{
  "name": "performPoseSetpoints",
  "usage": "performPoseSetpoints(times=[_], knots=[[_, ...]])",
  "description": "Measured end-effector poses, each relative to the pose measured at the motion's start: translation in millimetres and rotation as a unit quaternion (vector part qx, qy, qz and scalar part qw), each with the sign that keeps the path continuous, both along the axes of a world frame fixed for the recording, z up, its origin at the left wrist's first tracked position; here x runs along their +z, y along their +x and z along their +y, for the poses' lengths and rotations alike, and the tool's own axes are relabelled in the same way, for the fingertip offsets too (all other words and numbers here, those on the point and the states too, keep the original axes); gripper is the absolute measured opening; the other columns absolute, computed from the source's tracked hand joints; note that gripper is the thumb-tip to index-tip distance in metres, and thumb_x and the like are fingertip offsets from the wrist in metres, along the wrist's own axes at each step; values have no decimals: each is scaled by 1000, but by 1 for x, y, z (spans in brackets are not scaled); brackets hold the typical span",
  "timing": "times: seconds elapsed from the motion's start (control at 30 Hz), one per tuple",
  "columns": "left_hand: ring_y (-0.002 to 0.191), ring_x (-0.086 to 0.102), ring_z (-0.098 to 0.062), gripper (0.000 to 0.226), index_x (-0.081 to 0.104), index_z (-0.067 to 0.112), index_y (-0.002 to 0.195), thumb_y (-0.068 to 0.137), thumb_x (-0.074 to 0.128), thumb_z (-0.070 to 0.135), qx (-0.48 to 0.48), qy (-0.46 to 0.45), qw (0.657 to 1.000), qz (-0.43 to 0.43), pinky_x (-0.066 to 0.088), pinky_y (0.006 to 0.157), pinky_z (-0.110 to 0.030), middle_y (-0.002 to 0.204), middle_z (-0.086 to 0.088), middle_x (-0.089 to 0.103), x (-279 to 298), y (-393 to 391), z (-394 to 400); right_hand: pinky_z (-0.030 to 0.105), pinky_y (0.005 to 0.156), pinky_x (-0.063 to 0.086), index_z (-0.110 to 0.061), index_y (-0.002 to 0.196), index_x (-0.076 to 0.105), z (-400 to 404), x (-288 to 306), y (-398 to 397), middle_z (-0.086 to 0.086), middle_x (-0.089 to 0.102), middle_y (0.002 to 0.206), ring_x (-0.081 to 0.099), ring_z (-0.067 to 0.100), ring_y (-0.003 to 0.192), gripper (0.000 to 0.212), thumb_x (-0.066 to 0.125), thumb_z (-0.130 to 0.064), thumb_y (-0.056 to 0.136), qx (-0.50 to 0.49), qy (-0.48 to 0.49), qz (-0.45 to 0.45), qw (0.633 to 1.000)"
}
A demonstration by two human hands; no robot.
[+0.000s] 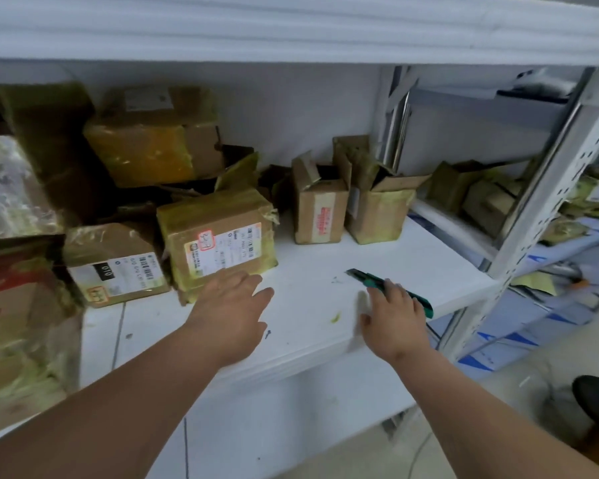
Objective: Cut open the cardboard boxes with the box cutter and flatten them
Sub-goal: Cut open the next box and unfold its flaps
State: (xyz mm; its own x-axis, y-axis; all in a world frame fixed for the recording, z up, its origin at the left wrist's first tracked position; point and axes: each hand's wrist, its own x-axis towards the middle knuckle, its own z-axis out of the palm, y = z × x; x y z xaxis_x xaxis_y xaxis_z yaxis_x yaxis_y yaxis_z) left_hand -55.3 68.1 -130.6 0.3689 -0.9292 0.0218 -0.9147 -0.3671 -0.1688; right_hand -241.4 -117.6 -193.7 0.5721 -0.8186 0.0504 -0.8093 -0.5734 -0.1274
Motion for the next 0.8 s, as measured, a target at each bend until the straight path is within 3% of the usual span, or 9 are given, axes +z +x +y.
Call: performPoseSetpoints(times=[0.1,0.23,0.33,0.5,0.63,0.7,0.8], knots=[[148,10,-22,57,25,32,151,99,38,49,20,7,1000,6,5,121,-44,161,3,18,-4,-8,-27,49,119,13,-19,149,28,-34,-4,2,13,16,161,16,31,148,53,37,-37,100,-10,18,16,1000],[148,9,-21,55,26,32,151,100,36,48,52,25,998,-7,1,120,-45,162,3,17,-10,-14,-39,41,95,36,-14,125,49,-51,-1,11,8,56,125,52,31,114,33,39,-21,95,11,-22,13,1000],[148,10,-21,53,29,33,149,99,36,49,76,29,997,-9,1,119,-44,161,4,18,-14,-12,-35,36,87,36,-16,127,46,-48,3,17,5,54,120,50,28,109,39,41,-10,89,50,-36,14,998],[147,15,-21,53,35,33,147,97,39,51,109,17,994,-9,5,121,-44,159,3,24,-7,-6,-13,34,84,38,-13,140,44,-23,6,32,6,55,126,52,28,108,54,49,-11,86,148,-13,-34,988],[146,17,-19,50,38,33,145,97,40,47,136,-11,990,-24,4,120,-41,159,4,24,7,5,29,31,75,41,-14,136,44,27,17,55,7,45,124,53,26,90,52,52,-9,85,211,36,-55,975],[144,22,-18,49,39,32,145,97,41,44,149,-35,988,-34,9,119,-39,156,5,29,15,11,59,32,68,41,-16,135,43,60,24,69,5,39,120,48,25,76,51,52,-7,86,233,75,-94,965],[138,34,-22,49,48,29,140,92,50,39,178,-91,978,-57,24,112,-42,149,3,42,28,22,112,37,64,44,-19,130,42,110,30,91,2,39,107,48,28,72,43,50,-7,89,271,93,-148,947]])
